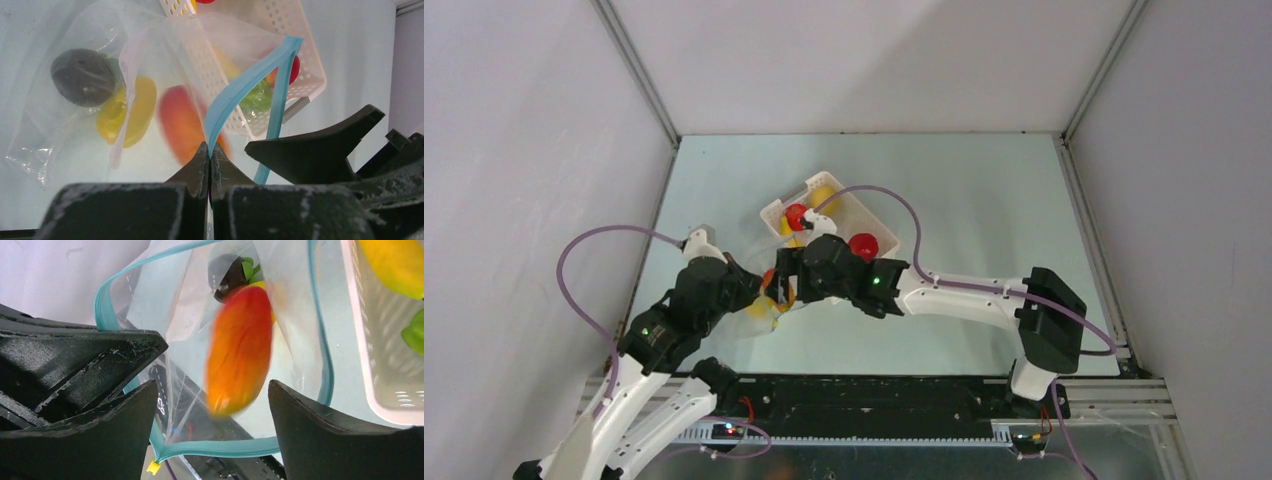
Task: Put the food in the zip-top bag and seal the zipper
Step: Place the fake fruit in the zipper food storage bag.
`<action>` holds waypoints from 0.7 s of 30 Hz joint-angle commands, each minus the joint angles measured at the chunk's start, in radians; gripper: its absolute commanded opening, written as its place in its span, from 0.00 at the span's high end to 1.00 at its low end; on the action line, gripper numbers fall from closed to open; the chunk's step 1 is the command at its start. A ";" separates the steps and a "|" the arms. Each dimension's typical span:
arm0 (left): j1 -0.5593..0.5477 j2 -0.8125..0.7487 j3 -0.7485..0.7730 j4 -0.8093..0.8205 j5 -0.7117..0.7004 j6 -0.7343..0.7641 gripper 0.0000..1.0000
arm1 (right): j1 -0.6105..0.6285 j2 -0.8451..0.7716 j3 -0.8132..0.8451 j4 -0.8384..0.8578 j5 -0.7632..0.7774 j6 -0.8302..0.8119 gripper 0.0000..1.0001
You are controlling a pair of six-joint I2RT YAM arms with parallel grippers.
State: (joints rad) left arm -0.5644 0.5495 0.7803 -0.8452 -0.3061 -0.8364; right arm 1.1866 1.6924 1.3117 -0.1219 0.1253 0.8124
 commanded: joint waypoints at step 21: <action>-0.003 -0.022 -0.013 0.009 -0.033 0.004 1.00 | -0.029 -0.272 0.011 -0.259 0.256 -0.281 0.01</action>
State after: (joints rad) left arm -0.5644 0.5404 0.7723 -0.8402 -0.3111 -0.8375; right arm 1.2297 1.4521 1.3502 -0.2974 0.3546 0.5812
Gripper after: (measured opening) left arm 0.008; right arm 0.993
